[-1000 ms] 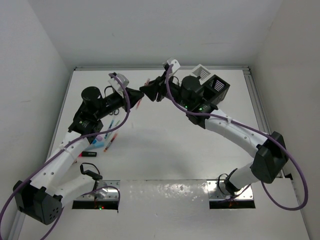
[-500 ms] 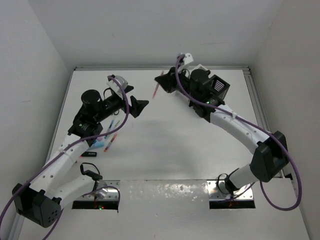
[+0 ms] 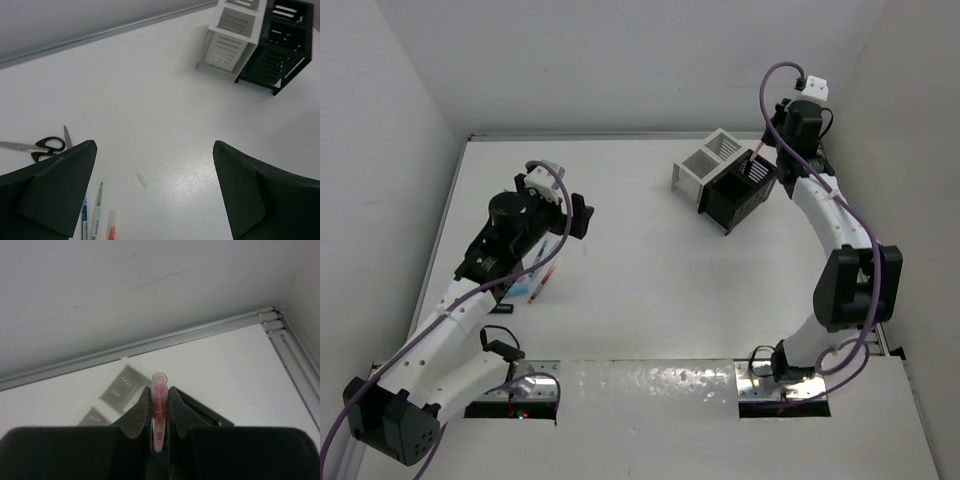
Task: Sort the stationery into containers
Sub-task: Place the pen in the storage box.
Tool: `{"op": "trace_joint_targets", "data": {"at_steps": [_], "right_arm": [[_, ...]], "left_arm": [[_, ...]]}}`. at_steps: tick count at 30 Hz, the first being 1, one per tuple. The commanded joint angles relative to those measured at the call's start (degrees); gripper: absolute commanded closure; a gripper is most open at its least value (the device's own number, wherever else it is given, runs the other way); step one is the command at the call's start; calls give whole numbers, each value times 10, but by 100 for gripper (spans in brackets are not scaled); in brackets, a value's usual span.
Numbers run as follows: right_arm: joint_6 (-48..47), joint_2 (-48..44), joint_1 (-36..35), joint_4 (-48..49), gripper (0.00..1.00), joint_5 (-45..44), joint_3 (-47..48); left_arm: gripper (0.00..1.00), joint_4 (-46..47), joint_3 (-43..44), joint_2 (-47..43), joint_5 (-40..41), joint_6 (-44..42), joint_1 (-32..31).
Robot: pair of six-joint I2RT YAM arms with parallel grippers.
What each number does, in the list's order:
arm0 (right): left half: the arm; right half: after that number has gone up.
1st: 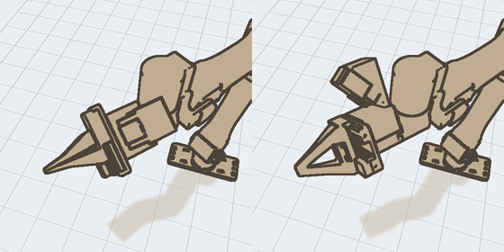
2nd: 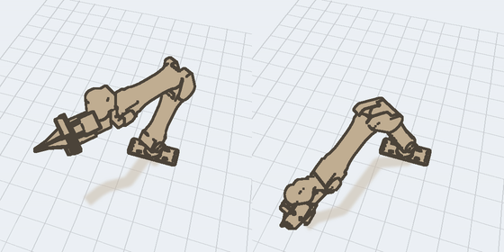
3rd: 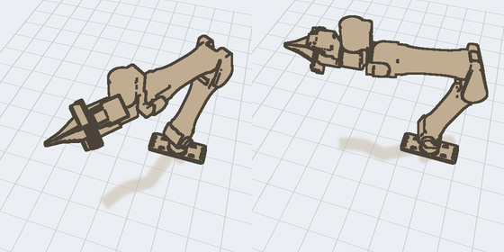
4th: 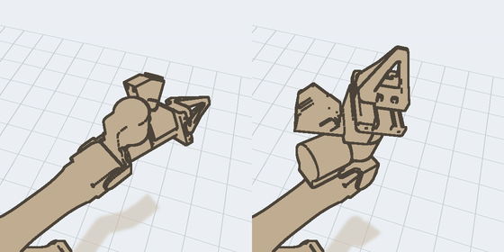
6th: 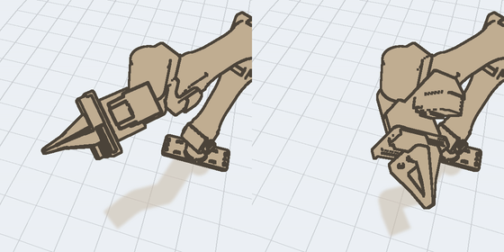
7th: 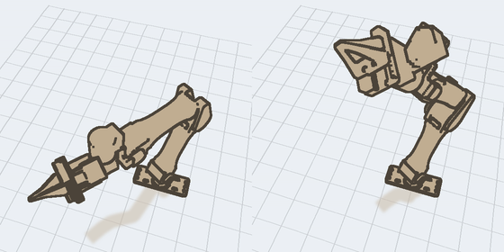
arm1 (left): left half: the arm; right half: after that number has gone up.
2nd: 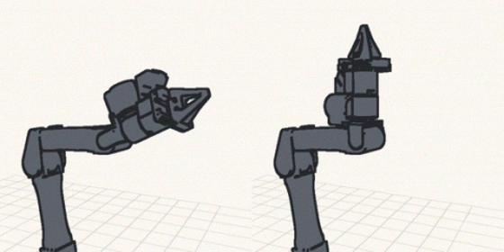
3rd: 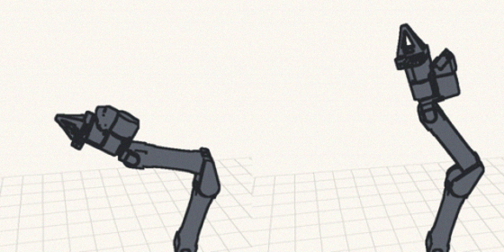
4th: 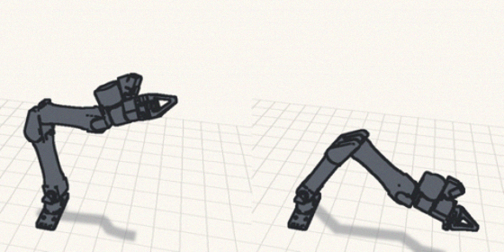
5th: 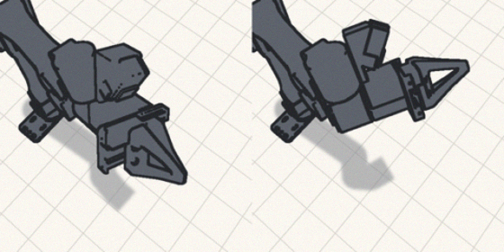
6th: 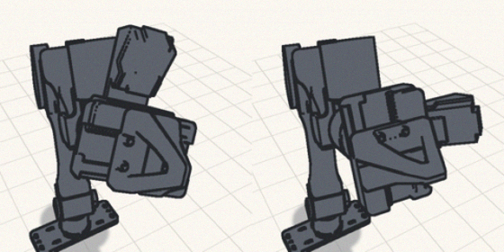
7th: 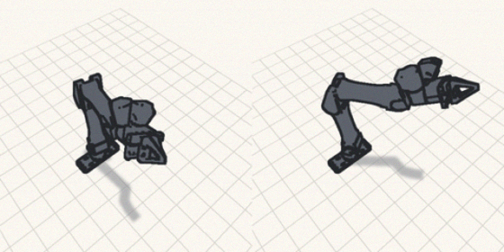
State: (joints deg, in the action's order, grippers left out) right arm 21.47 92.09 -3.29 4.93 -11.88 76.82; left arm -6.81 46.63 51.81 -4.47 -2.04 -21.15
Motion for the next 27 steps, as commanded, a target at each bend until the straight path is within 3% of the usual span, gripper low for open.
{"op": "trace_joint_targets", "data": {"at_steps": [1,10,20,27], "right_arm": [[-15,45,20,17,100,-21,28],[-31,139,30,61,100,-7,42],[-12,184,30,112,100,13,-17],[-19,194,30,93,81,33,-7]], "left_arm": [[0,-18,-6,-5,59,11,9],[0,-32,-15,0,66,13,23],[0,-19,-4,21,61,2,31],[0,-8,-3,23,58,-5,31]]}}
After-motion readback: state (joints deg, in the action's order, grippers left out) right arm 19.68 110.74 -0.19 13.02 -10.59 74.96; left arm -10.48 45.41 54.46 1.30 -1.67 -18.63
